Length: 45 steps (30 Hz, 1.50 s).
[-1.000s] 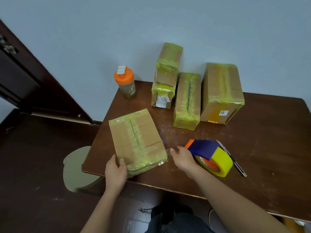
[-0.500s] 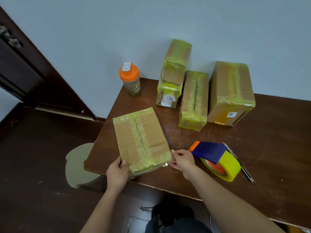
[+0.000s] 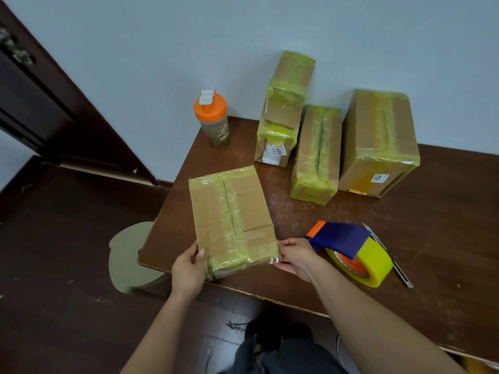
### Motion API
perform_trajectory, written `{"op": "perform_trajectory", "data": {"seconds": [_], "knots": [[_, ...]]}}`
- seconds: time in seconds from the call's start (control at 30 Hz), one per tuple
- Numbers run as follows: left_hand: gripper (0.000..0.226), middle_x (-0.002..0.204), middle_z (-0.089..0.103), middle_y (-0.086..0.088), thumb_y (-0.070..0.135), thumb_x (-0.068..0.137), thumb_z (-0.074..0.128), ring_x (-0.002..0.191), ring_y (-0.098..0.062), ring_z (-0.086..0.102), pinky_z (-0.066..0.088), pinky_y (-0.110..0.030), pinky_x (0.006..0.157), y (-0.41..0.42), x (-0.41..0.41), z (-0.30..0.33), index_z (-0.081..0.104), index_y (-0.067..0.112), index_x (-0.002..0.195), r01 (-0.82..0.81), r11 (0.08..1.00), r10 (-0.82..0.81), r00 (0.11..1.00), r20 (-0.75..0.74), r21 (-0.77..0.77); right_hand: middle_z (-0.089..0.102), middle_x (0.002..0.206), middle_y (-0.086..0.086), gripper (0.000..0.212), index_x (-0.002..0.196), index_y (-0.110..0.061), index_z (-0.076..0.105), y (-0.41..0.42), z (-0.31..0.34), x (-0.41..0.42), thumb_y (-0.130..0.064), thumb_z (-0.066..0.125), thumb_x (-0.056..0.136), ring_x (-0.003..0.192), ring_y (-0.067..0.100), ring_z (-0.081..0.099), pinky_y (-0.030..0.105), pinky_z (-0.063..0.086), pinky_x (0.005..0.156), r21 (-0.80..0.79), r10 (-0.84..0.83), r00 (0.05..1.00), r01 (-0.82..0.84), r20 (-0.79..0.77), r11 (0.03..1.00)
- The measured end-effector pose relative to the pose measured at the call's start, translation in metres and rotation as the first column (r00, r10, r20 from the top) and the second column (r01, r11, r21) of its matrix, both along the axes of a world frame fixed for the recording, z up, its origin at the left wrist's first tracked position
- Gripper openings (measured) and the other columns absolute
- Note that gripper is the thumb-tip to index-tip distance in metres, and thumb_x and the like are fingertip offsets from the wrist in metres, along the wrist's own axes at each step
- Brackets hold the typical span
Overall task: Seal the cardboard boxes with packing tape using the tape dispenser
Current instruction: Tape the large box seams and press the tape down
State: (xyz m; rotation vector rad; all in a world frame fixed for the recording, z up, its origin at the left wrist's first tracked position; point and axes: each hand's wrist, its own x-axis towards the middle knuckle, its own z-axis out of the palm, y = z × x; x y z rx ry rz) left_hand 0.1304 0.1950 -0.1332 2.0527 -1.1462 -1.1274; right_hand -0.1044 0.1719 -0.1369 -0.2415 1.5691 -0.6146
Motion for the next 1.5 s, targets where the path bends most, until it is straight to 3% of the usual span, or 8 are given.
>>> {"op": "perform_trajectory", "data": {"seconds": [0.23,0.43,0.7,0.83,1.07,1.2,1.33,1.5], "knots": [[0.039,0.129,0.061,-0.002,0.018,0.098,0.053,0.118,-0.017,0.056,0.042,-0.036,0.106,0.000,0.006,-0.005,0.052,0.011,0.137,-0.052,0.999,0.053,0.996,-0.078,0.014,0.069,0.087,0.009,0.017,0.089,-0.015,0.063,0.005,-0.004,-0.001,-0.013,0.078,0.082,0.079,0.020,0.067,0.034,0.060,0.074,-0.136,-0.075,0.961,0.039,-0.265,0.990],[0.041,0.131,0.060,-0.001,0.021,0.098,0.053,0.117,-0.016,0.056,0.042,-0.031,0.104,0.001,0.005,-0.008,0.051,0.012,0.138,-0.076,0.997,0.076,0.992,-0.105,0.009,0.069,0.083,-0.001,0.008,0.084,-0.017,0.075,0.005,0.000,0.009,-0.013,0.071,0.088,0.079,0.014,0.063,0.035,0.055,0.086,-0.215,0.068,0.822,-0.226,-0.565,0.950],[0.039,0.132,0.059,0.002,0.026,0.100,0.049,0.124,-0.019,0.053,0.040,-0.035,0.106,0.003,0.001,-0.012,0.052,0.018,0.138,-0.070,0.997,0.068,0.994,-0.083,-0.021,0.049,0.054,0.002,0.050,0.060,-0.008,0.060,0.016,0.015,0.005,-0.044,0.057,0.095,0.056,0.018,0.049,0.035,0.042,0.060,-0.166,0.289,0.688,-0.514,-0.666,0.842],[0.037,0.133,0.059,-0.002,0.021,0.100,0.049,0.125,-0.019,0.052,0.038,-0.032,0.106,0.000,0.001,-0.015,0.055,0.011,0.135,-0.066,0.997,0.065,0.998,-0.027,-0.047,0.070,0.076,0.014,0.032,0.091,-0.002,0.074,0.025,0.010,0.001,-0.032,0.064,0.094,0.070,0.024,0.060,0.042,0.051,0.074,-0.217,0.291,0.691,-0.548,-0.661,0.808],[0.040,0.136,0.056,-0.003,0.021,0.100,0.049,0.127,-0.017,0.050,0.033,-0.021,0.101,0.003,0.002,-0.015,0.051,0.010,0.138,0.025,0.993,-0.019,0.999,0.051,-0.116,0.048,0.062,0.006,0.031,0.081,0.004,0.068,0.018,0.005,0.001,-0.024,0.064,0.094,0.061,0.018,0.046,0.042,0.050,0.070,-0.164,0.332,0.635,-0.592,-0.698,0.789],[0.043,0.142,0.047,0.005,0.016,0.098,0.053,0.133,-0.006,0.041,0.035,-0.011,0.102,0.012,0.008,-0.006,0.047,0.019,0.140,0.053,0.968,-0.092,0.984,-0.154,-0.245,0.063,0.074,-0.008,0.048,0.138,-0.025,0.051,0.027,0.014,0.004,-0.024,0.066,0.092,0.081,0.016,0.064,0.038,0.053,0.082,-0.234,0.262,0.587,-0.635,-0.766,0.736],[0.021,0.147,0.034,0.008,0.015,0.085,0.070,0.138,-0.001,0.030,0.031,-0.019,0.107,0.018,0.007,-0.008,0.073,0.030,0.100,0.192,0.953,-0.236,0.955,-0.177,-0.236,0.051,0.081,-0.005,0.046,0.131,-0.027,0.062,0.039,0.005,0.003,-0.031,0.073,0.086,0.074,0.012,0.052,0.034,0.050,0.076,-0.304,0.246,0.564,-0.705,-0.788,0.641],[0.027,0.148,0.028,0.012,0.007,0.079,0.074,0.134,0.004,0.032,0.034,-0.011,0.105,0.023,0.010,-0.016,0.074,0.030,0.093,0.176,0.956,-0.234,0.941,-0.246,-0.235,0.050,0.084,0.000,0.050,0.129,-0.024,0.063,0.037,0.000,0.003,-0.030,0.078,0.081,0.073,0.011,0.050,0.031,0.049,0.076,-0.336,0.244,0.605,-0.682,-0.758,0.649]]}}
